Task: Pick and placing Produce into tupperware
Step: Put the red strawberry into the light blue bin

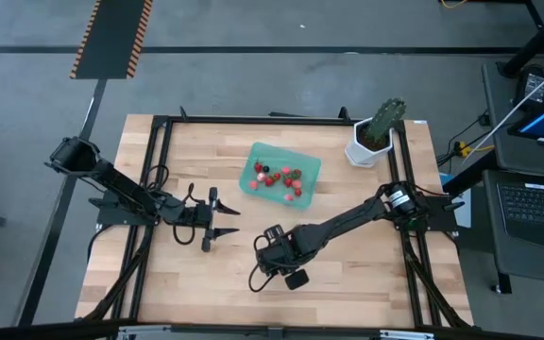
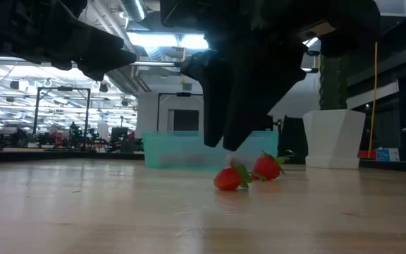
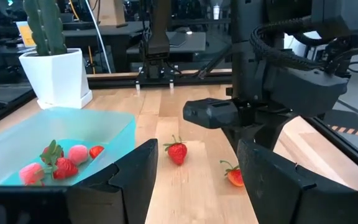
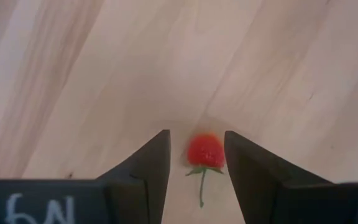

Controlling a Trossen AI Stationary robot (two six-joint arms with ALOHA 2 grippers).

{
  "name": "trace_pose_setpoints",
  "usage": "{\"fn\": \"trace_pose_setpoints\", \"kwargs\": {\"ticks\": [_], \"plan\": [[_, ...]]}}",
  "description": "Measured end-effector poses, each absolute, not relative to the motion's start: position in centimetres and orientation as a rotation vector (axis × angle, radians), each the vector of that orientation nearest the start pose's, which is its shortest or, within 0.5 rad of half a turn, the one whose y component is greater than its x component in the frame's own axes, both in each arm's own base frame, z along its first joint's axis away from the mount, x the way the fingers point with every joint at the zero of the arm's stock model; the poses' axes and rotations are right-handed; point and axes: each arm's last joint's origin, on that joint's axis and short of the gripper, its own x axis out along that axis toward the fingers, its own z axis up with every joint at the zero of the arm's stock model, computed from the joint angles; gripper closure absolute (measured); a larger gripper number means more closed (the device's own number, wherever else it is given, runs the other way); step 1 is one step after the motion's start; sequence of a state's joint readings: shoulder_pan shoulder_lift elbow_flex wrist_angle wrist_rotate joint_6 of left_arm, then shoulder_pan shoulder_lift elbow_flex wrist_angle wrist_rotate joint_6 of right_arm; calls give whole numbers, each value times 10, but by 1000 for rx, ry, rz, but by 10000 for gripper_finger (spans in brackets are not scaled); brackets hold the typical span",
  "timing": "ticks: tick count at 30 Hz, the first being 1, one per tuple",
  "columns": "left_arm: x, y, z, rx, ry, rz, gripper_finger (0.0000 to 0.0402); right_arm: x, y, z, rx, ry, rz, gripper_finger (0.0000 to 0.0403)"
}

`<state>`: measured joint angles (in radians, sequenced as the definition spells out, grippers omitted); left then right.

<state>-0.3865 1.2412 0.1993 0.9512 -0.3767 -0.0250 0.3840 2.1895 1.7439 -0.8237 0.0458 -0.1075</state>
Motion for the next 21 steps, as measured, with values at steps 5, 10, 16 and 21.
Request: {"fn": "trace_pose_setpoints", "kwargs": {"ticks": [5,10,16,21], "plan": [[193,-67,163,8,85,-9,186,419,164,169,-376,1241,332,249],[193,-67,163,8,85,-9,186,419,162,157,-385,1287,327,249],[193,-67,163,8,87,-10,186,419,158,153,-382,1317,317,249],[193,-67,163,8,86,-10,186,420,158,153,-378,1315,315,249]]}}
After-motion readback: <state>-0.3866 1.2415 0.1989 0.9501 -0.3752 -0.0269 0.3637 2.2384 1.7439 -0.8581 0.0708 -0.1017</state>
